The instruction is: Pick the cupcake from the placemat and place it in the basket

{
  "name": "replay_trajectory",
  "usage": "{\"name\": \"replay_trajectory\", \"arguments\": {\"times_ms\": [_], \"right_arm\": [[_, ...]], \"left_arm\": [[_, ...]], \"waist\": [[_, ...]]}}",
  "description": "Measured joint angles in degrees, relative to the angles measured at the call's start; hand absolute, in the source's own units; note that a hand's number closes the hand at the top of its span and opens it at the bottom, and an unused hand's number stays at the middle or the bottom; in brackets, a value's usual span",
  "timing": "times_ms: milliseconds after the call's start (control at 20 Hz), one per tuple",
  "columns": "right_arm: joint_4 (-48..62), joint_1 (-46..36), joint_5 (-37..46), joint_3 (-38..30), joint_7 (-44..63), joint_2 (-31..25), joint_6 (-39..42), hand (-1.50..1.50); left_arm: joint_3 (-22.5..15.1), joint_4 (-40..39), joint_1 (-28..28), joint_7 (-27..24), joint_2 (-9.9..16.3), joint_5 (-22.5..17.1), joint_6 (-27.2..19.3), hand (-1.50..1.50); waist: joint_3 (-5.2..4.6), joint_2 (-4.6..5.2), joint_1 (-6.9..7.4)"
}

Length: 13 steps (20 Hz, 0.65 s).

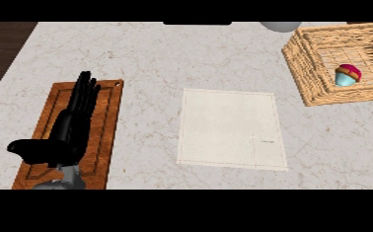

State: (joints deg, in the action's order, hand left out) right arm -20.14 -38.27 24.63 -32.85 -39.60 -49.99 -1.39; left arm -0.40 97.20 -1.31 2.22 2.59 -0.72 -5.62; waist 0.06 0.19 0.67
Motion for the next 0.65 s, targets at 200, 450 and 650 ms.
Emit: {"name": "replay_trajectory", "arguments": {"times_ms": [200, 450, 650], "right_arm": [[2.33, 0.43, -3.34, -3.37, 0.77, -3.93, 2.29, -1.5], [5.62, 1.87, -6.74, -6.6, -0.03, -10.34, 9.6, -1.5], [7.61, 3.43, -8.72, -8.27, -2.4, -13.98, 16.26, -1.5]], "left_arm": [[1.14, -0.31, -0.07, -0.3, 0.77, -1.11, 0.99, 0.0], [-0.09, -0.21, -0.13, -0.24, -0.4, 0.01, 0.0, 0.0], [-0.06, -1.07, -0.96, -0.37, -0.59, 0.23, -0.22, 0.0]], "waist": [[0.03, 0.08, 0.06], [0.12, 0.23, 0.27], [0.16, 0.33, 0.31]]}}
